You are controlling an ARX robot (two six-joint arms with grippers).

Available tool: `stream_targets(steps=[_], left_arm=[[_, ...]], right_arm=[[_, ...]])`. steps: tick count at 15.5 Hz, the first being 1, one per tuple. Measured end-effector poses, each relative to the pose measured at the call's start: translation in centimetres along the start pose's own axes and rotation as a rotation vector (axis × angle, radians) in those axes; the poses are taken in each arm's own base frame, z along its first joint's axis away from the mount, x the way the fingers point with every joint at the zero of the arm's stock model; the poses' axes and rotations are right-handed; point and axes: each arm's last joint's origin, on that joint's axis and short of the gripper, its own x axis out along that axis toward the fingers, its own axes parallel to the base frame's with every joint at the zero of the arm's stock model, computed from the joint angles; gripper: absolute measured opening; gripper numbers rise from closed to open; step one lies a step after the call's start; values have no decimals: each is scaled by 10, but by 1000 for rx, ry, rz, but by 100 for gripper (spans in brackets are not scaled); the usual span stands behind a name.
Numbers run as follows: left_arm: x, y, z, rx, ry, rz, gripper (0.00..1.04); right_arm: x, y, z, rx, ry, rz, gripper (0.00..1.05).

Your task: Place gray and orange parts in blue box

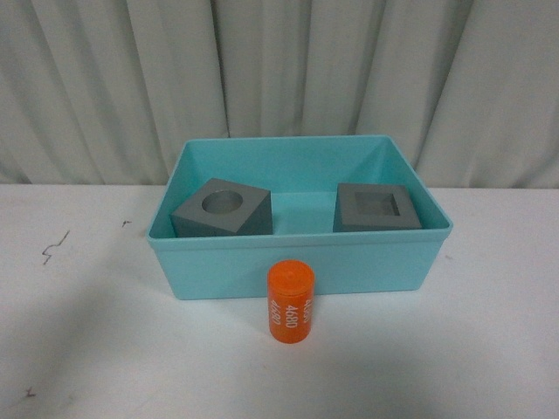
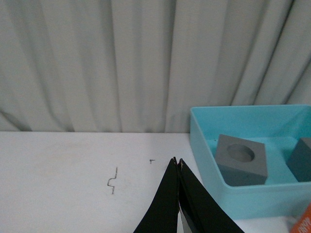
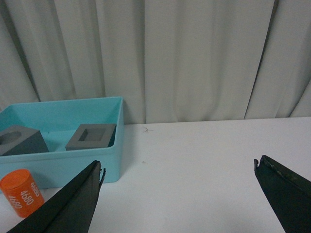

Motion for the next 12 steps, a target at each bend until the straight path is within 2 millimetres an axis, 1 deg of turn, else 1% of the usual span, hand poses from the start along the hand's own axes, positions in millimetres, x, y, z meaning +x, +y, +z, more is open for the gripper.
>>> stream_targets(steps=[3, 4, 5, 8, 12], left_arm=[[-15, -1, -5, 0, -10, -17, 2], [-18, -1, -10, 0, -19, -16, 2], [-22, -1, -18, 1, 20, -16, 2], [-32, -1, -11, 0, -16, -16, 2], [-42, -1, -9, 0, -23, -16, 2]], right_arm=[[0, 0, 0, 0, 0, 0, 98], [0, 0, 0, 0, 0, 0, 98], [0, 0, 0, 0, 0, 0, 98], [0, 0, 0, 0, 0, 0, 98], [0, 0, 0, 0, 0, 0, 98]])
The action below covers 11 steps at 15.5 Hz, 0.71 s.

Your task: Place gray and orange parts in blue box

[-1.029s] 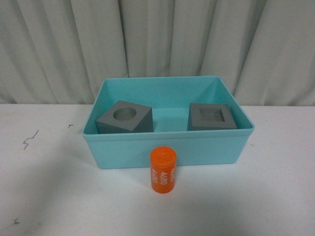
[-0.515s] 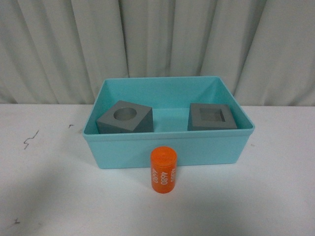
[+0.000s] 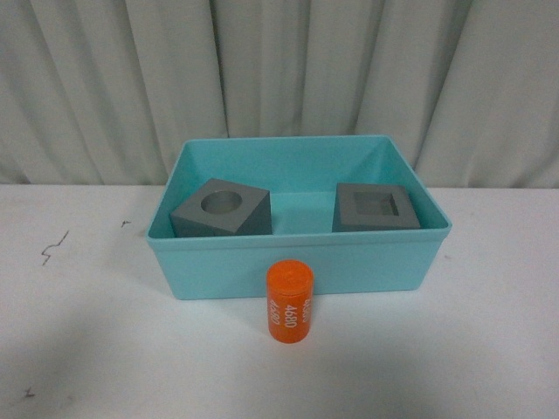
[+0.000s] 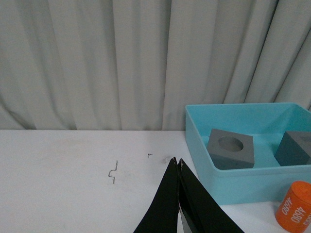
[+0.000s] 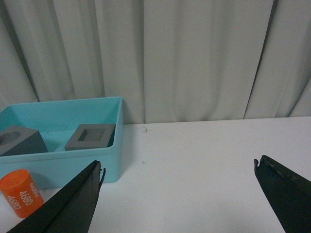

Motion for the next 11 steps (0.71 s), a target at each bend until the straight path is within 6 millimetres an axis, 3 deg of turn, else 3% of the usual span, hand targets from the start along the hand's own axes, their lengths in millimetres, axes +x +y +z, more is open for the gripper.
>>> stream_targets(steps=[11], left_arm=[[-17, 0, -1, 0, 13, 0, 2]], right_arm=[[0, 0, 0, 0, 0, 0, 98]])
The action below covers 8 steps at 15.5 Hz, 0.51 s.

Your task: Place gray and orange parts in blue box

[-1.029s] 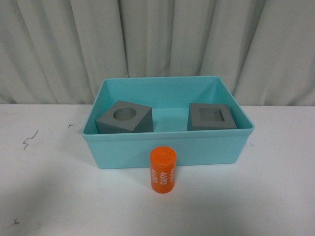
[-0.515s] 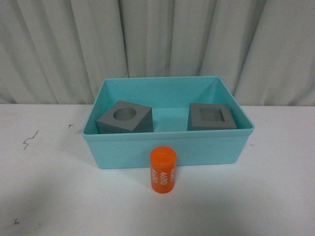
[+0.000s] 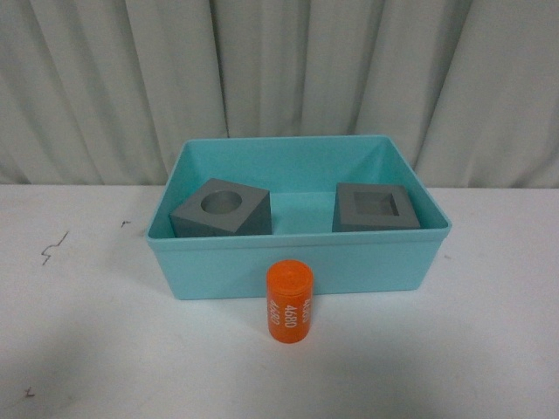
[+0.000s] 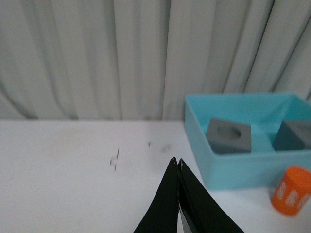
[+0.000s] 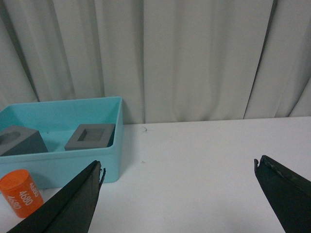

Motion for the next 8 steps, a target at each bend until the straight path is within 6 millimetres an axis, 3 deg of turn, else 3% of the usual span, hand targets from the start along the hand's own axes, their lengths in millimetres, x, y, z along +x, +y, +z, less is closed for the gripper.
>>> stream_targets(steps=[1, 2, 6, 7, 8], left_arm=[[-7, 0, -6, 0, 44, -2, 2], [-9, 0, 0, 0, -21, -2, 2], [-9, 0, -2, 0, -4, 1, 2], [-9, 0, -2, 0, 0, 1, 7], [-9, 0, -2, 0, -1, 1, 21]], right_arm=[[0, 0, 0, 0, 0, 0, 98], [0, 0, 0, 0, 0, 0, 98], [0, 0, 0, 0, 0, 0, 98], [0, 0, 0, 0, 0, 0, 98], [0, 0, 0, 0, 0, 0, 98]])
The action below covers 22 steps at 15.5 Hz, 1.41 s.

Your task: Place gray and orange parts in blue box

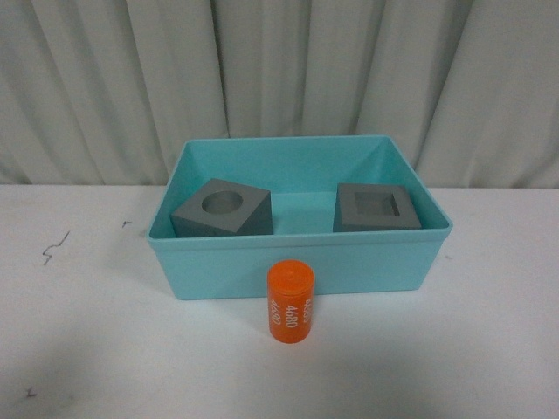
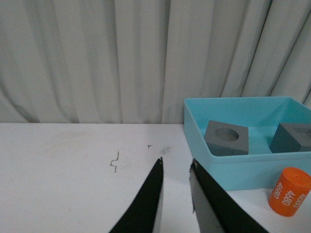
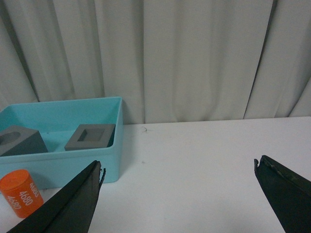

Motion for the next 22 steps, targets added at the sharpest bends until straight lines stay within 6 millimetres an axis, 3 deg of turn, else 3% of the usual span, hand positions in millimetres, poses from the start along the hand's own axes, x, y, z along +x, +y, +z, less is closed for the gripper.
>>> stream_targets(steps=[2, 8, 11, 13, 14, 19, 20, 22], left_arm=[[0, 0, 0, 0, 0, 0, 46], [0, 0, 0, 1, 0, 0, 100], [0, 0, 0, 0, 0, 0, 98], [0, 0, 0, 0, 0, 0, 98], [0, 0, 0, 0, -1, 0, 98], [0, 0, 0, 0, 0, 0, 98], [0, 0, 0, 0, 0, 0, 98], [0, 0, 0, 0, 0, 0, 98]], right_arm=[[0, 0, 0, 0, 0, 0, 98], [0, 0, 0, 0, 0, 0, 98], [7, 6, 5, 48, 188, -7, 98], [26, 18, 45, 89, 86, 40, 98], [44, 26, 62, 117, 60, 75, 98], [159, 80, 66, 217, 365, 224, 98], [181, 94, 65, 239, 427, 250, 98], [208, 119, 47, 235, 567, 286, 98]])
